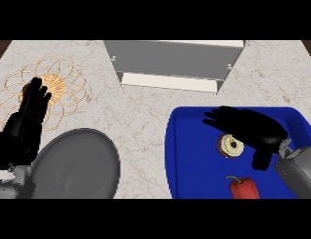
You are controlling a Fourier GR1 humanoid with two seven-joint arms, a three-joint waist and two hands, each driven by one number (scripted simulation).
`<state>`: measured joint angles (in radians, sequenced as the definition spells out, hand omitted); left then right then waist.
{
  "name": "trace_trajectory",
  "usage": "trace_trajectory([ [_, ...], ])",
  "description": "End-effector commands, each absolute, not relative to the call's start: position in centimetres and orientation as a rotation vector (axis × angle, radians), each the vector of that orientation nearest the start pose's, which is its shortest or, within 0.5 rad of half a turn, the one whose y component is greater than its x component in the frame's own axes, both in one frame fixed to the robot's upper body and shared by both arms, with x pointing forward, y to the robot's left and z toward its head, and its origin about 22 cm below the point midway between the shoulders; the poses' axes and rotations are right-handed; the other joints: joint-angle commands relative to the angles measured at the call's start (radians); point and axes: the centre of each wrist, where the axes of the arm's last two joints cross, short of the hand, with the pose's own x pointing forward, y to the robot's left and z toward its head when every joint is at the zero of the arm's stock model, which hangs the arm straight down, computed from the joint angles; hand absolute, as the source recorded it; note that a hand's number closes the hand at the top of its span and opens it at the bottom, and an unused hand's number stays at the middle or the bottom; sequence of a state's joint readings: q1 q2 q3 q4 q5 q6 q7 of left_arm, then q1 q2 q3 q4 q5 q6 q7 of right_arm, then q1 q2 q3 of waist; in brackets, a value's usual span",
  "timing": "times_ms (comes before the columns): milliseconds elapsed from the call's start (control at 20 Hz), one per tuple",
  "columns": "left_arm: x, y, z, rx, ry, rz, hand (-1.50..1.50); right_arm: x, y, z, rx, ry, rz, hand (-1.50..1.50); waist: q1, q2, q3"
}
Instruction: Pick the cupcake from the tray and place it in the tiered shelf
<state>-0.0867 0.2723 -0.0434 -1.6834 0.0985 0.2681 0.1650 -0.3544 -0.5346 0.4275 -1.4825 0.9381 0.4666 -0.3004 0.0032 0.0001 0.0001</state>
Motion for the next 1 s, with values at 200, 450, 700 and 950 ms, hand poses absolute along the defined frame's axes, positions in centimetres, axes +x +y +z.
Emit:
trace_trajectory([
  [200,26.5,26.5,7.4,0.251,-1.603,0.027,0.00,30.7,-22.7,4.2,-0.388,-1.337,1.936,-1.50,0.000,0.000,0.000],
  [450,24.6,27.8,5.3,0.256,-1.592,0.029,0.00,29.5,-22.0,2.6,-0.395,-1.272,1.926,-1.50,-0.001,-0.001,0.000],
  [700,25.6,28.1,5.4,0.236,-1.601,0.018,0.00,31.7,-22.3,2.5,-0.378,-1.259,2.071,1.50,0.003,0.001,0.000],
  [950,26.1,26.3,5.8,0.228,-1.621,0.035,0.00,32.2,-22.6,1.6,-0.462,-1.417,2.058,1.50,0.004,0.001,0.000],
])
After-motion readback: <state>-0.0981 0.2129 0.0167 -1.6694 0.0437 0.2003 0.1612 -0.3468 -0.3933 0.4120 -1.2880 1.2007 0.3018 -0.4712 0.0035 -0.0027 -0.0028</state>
